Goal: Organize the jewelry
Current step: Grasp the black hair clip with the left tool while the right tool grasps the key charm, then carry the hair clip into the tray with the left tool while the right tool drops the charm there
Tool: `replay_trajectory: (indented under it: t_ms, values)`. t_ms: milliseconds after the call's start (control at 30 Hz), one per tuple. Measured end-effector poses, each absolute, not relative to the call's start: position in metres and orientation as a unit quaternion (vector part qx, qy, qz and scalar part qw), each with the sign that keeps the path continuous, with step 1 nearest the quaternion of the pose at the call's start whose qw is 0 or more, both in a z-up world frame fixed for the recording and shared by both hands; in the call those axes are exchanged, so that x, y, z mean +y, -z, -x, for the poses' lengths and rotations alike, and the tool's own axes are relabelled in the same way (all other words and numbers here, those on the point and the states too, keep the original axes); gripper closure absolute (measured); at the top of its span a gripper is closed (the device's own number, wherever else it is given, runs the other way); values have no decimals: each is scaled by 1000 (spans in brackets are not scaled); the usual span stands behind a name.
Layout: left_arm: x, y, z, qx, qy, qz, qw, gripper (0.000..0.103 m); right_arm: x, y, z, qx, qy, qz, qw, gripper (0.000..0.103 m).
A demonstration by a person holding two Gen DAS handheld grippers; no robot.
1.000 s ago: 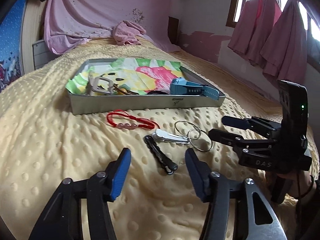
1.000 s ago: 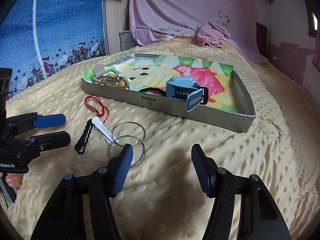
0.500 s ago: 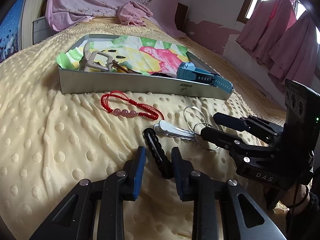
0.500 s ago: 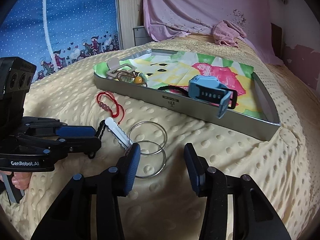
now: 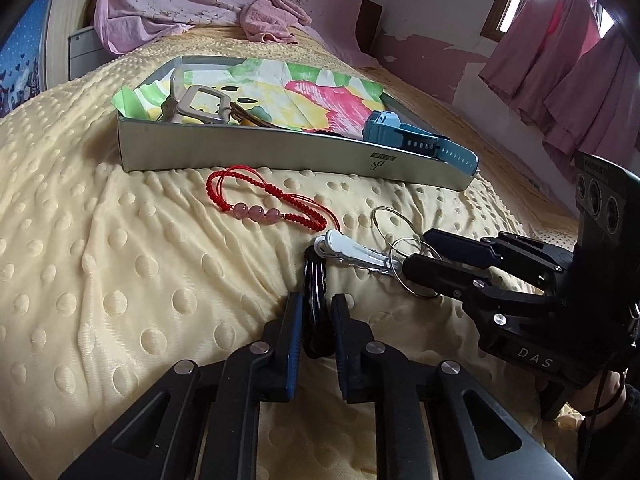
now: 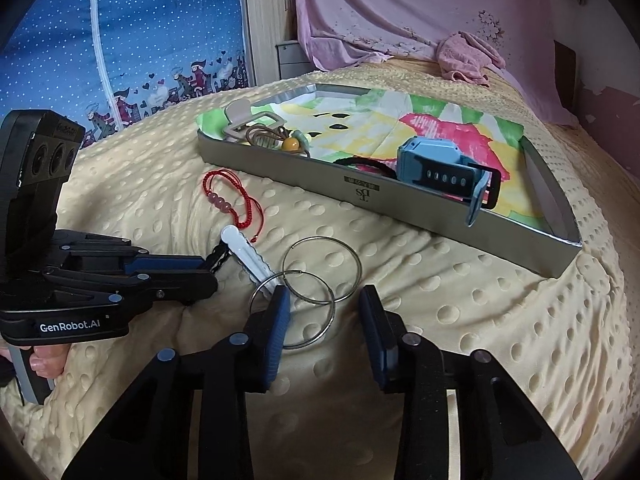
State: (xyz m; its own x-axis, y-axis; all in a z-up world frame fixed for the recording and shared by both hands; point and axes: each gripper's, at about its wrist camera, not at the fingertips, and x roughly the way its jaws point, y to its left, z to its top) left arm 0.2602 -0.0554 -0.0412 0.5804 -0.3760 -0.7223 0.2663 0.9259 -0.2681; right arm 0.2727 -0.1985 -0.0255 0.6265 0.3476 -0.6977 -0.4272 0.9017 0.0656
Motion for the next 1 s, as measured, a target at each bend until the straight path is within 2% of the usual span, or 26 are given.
replay_trajectory:
  t_ms: [233,367,633,1000]
  values:
    - [-61,40,-256,417,179,51,890,89,-200,27,-269,390,-225,48,892,88]
    - [-60,40,-252,411,191,54,890,89,-199,27,-266,390,-229,48,891,98]
    - [-59,39,-242,401,215,62,888,90,-202,20,-253,380,-246,52,890,99]
    - [-68,29,-228,388,213,30,896,90,-217,-11,-247,308,-189,50,931,100]
